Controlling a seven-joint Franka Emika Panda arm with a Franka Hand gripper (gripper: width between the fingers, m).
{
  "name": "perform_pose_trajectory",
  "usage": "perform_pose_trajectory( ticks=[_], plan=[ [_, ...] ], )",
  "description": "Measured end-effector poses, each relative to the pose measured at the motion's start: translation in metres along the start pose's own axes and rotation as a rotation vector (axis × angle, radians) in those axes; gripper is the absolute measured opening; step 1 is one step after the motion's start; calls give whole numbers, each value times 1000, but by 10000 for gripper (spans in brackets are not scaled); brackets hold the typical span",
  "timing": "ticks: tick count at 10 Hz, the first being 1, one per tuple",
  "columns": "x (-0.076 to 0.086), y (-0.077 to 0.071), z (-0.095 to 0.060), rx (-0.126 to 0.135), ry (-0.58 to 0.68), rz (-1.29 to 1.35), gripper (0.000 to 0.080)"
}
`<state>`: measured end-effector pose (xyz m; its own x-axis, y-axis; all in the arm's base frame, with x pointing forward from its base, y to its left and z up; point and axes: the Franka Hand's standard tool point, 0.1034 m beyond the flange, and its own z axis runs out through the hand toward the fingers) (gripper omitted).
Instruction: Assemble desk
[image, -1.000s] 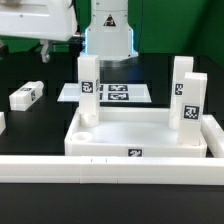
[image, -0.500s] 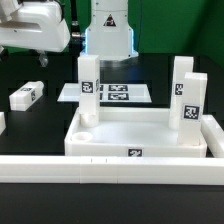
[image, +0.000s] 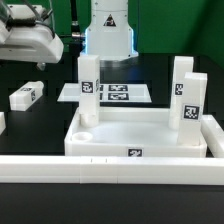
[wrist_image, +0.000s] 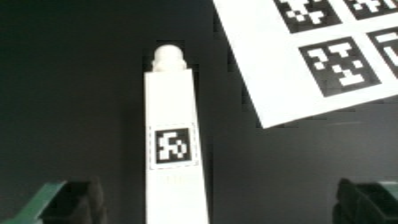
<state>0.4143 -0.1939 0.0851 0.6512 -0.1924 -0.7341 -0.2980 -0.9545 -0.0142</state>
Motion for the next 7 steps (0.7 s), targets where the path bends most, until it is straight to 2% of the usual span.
perform_pose_trajectory(
  ticks=[1, 7],
  plan=[
    [-4, 1, 3, 8, -75, 10, 649],
    [8, 7, 10, 3, -67, -50, 649]
  ],
)
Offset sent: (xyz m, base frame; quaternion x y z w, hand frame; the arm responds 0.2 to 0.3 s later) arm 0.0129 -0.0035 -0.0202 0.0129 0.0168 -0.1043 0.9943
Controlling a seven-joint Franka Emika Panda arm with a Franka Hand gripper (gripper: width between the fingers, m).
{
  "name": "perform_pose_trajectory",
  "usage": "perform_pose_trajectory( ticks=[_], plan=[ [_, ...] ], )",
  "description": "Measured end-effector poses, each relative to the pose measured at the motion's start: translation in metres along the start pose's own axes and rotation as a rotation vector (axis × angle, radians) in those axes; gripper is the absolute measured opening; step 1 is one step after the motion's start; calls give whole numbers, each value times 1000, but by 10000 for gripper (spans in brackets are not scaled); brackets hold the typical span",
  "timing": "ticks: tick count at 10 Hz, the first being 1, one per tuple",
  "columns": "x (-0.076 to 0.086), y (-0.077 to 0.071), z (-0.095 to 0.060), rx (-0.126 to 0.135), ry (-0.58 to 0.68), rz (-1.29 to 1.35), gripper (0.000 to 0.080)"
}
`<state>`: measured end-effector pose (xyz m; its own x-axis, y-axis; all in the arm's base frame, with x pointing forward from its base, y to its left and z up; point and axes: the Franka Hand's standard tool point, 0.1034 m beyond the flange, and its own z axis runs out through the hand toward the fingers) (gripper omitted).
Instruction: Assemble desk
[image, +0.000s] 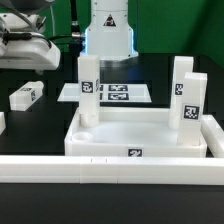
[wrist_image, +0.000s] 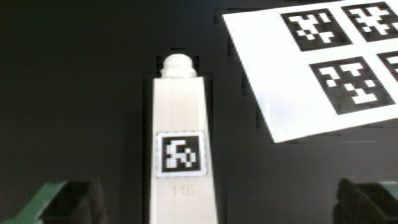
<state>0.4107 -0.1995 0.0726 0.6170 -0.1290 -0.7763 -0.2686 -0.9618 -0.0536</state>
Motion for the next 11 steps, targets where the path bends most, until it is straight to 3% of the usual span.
perform_pose_trajectory(
  ticks=[3, 4, 11],
  plan=[
    [-7, 3, 7, 10, -81, 17, 649],
    [-1, 7, 12, 10, -120, 23, 649],
    [22, 13, 30, -29, -79, 23, 649]
  ],
)
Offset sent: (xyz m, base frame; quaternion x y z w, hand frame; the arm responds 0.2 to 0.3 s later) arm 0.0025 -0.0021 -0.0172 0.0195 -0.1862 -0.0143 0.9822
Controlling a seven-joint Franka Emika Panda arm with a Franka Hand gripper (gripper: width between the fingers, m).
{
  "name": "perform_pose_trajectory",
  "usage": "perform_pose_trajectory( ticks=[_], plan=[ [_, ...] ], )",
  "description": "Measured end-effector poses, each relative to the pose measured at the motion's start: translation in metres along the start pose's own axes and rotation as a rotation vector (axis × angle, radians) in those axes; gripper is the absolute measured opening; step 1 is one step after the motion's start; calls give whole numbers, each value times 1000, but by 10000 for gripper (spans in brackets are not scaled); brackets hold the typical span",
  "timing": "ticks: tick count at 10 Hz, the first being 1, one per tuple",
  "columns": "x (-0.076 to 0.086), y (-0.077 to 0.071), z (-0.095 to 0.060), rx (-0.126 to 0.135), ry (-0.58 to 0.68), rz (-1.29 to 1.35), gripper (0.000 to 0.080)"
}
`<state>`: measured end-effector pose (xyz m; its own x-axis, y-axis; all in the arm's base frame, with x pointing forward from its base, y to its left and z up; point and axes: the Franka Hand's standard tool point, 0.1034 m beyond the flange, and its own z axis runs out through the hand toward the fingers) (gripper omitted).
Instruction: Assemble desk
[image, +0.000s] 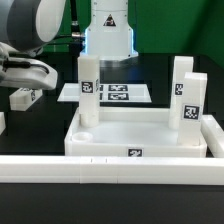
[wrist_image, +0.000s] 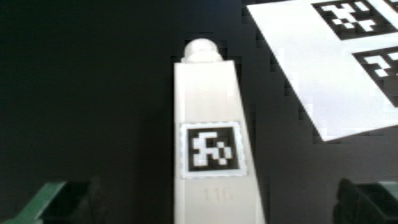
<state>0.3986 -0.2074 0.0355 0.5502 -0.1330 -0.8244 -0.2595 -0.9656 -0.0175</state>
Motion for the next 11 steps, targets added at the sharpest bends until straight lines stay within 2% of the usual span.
perform_pose_trajectory(
  ticks=[4, 7, 9, 10, 11],
  plan=[
    [17, -1, 15, -25, 34, -7, 649],
    [22, 1, 12, -31, 45, -1, 649],
    [22, 2, 13, -30, 44, 0, 373],
    [22, 2, 13, -30, 44, 0, 289],
    [22, 3, 13, -29, 44, 1, 289]
  ],
)
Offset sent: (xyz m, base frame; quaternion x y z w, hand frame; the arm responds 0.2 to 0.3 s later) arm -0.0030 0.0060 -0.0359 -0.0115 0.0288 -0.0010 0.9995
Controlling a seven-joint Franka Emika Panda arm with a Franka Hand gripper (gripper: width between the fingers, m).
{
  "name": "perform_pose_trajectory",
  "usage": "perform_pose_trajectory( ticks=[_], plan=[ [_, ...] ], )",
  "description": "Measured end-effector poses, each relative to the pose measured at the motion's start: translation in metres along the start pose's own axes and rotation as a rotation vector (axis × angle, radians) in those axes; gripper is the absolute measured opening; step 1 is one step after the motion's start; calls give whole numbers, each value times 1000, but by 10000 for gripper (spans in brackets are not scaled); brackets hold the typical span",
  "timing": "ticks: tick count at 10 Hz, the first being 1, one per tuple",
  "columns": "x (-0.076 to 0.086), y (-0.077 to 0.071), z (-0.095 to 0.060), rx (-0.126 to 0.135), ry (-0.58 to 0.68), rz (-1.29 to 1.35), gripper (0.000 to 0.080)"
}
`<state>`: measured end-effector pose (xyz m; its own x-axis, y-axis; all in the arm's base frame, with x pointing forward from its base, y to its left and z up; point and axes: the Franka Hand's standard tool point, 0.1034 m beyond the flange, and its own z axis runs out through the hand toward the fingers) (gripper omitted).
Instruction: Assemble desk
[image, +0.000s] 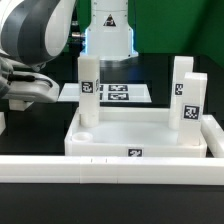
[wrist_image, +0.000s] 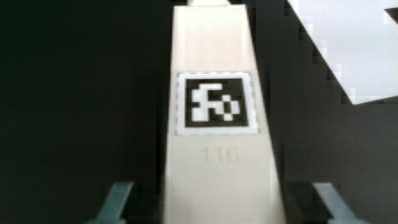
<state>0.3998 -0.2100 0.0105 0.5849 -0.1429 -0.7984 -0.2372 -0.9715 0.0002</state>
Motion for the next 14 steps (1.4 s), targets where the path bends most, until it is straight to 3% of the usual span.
perform_pose_trajectory(
  ticks=[4, 5, 6, 9, 13, 14],
  plan=[
    [-7, -1, -5, 8, -17, 3, 289],
    [-22, -8, -27, 12, -17, -5, 289],
    [-33, -11, -43, 8, -5, -15, 289],
    [-72, -30, -85, 30, -23, -24, 291],
    [-59, -26, -86, 14, 30, -22, 291],
    [-51, -30, -95, 2, 87, -31, 291]
  ],
)
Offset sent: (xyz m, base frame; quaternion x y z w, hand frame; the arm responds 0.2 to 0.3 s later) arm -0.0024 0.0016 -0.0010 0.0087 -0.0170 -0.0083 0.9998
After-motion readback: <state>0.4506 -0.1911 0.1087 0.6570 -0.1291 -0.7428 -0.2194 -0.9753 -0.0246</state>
